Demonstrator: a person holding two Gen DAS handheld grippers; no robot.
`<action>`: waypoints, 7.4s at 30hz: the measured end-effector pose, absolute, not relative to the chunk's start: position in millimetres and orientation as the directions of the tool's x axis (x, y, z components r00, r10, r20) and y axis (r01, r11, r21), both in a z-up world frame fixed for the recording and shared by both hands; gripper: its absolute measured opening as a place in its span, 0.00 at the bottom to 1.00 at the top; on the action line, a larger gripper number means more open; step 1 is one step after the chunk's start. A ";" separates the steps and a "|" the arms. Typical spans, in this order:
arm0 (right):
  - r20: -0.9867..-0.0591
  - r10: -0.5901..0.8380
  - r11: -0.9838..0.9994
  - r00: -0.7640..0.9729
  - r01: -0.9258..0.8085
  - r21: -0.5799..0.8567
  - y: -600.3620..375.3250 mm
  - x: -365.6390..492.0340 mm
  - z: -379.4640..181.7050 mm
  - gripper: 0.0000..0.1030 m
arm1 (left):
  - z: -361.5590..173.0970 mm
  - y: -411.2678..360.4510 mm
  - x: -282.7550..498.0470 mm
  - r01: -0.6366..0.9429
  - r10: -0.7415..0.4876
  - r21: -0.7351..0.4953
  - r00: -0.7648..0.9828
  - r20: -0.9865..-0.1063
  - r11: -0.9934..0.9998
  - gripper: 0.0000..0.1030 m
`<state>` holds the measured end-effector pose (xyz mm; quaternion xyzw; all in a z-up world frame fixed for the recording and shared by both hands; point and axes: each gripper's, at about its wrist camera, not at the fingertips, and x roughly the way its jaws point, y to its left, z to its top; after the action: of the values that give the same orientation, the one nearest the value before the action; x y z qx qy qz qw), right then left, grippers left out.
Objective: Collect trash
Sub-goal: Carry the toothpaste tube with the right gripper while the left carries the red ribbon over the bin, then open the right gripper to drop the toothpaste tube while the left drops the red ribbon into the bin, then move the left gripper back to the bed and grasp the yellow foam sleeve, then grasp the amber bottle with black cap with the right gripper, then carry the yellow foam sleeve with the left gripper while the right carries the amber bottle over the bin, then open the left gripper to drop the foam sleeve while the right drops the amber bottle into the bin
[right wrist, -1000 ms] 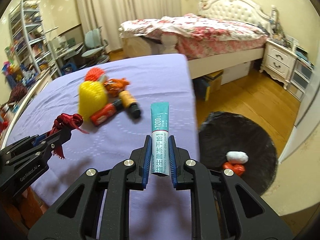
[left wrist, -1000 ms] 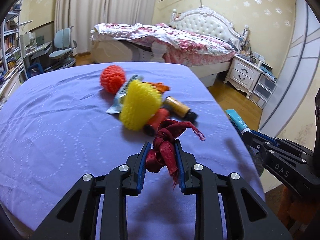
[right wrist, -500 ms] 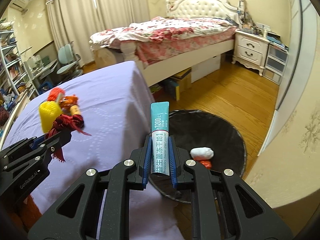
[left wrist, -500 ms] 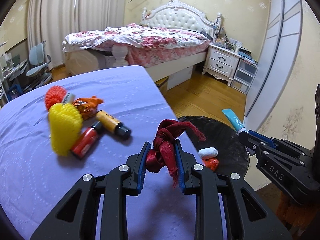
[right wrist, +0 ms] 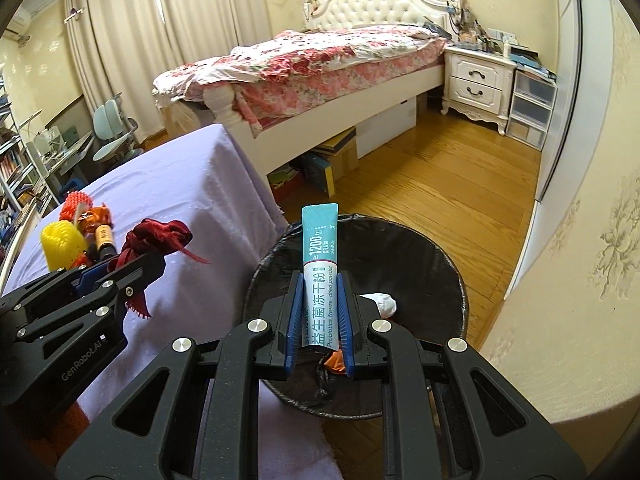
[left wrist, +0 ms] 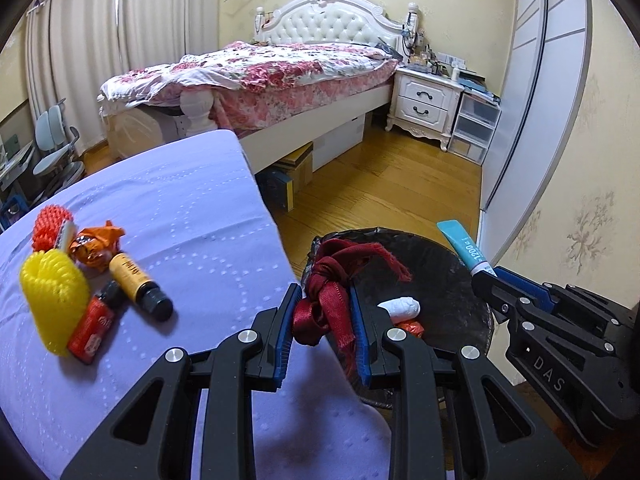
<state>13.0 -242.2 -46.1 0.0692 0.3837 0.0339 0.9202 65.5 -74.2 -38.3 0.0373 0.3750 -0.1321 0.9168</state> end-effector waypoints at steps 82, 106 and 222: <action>-0.744 0.287 0.947 0.603 -0.297 0.124 -76.8 40.3 -43.6 0.43 | -36.8 107.1 51.3 -0.040 -0.014 -0.062 0.728 -0.685 0.997 0.32; -0.741 0.317 0.926 0.592 -0.363 0.106 -35.4 53.4 -43.1 0.43 | -29.2 176.6 25.2 -0.170 0.059 -0.074 0.662 -0.748 0.983 0.32; -0.704 0.103 0.980 0.702 0.049 0.192 -257.2 2.1 -54.9 0.43 | -40.4 -60.9 44.3 0.218 -0.174 -0.032 0.674 -0.718 0.975 0.71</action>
<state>2.1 -257.2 -54.9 0.0985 0.3855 0.0148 0.9173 44.3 -60.9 -40.4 0.0283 0.3892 -0.1074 0.9144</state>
